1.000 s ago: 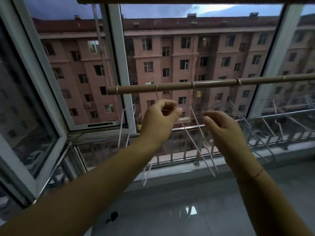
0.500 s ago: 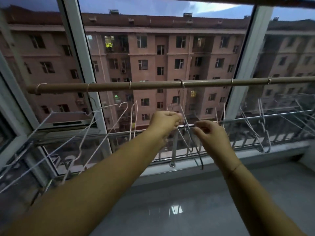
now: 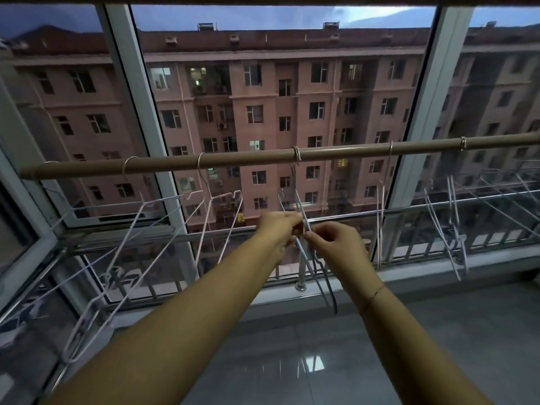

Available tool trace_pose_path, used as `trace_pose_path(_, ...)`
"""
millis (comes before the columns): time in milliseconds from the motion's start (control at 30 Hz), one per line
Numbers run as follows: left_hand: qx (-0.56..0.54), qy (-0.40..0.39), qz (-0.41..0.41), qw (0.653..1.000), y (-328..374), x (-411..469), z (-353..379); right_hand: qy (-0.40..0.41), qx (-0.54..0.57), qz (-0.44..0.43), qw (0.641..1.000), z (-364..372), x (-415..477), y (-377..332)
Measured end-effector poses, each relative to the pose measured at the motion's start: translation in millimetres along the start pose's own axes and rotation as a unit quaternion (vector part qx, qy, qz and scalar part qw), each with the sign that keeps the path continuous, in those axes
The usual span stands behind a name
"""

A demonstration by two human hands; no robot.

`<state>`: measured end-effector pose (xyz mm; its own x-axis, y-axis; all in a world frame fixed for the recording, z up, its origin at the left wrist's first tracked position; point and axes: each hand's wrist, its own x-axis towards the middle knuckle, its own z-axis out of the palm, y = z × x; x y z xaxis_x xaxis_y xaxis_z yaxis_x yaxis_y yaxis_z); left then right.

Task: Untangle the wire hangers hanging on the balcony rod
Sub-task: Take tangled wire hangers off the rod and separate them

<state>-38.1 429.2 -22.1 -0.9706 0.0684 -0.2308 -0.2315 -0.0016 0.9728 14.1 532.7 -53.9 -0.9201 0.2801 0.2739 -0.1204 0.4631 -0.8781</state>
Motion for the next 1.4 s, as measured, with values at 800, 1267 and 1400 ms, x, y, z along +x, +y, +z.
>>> trace_pose_path(800,-0.111,0.006,-0.028,0.993,38,-3,-53,-0.010,0.039,-0.063,0.997,41,-9,-51)
trace_pose_path(1267,0.213,0.009,0.070,0.975,-38,-2,-95,-0.093,-0.183,-0.031,0.978,34,-11,-22)
trace_pose_path(1400,0.249,0.014,0.125,0.960,-47,-7,-106,-0.088,-0.200,-0.022,0.976,23,-16,-17)
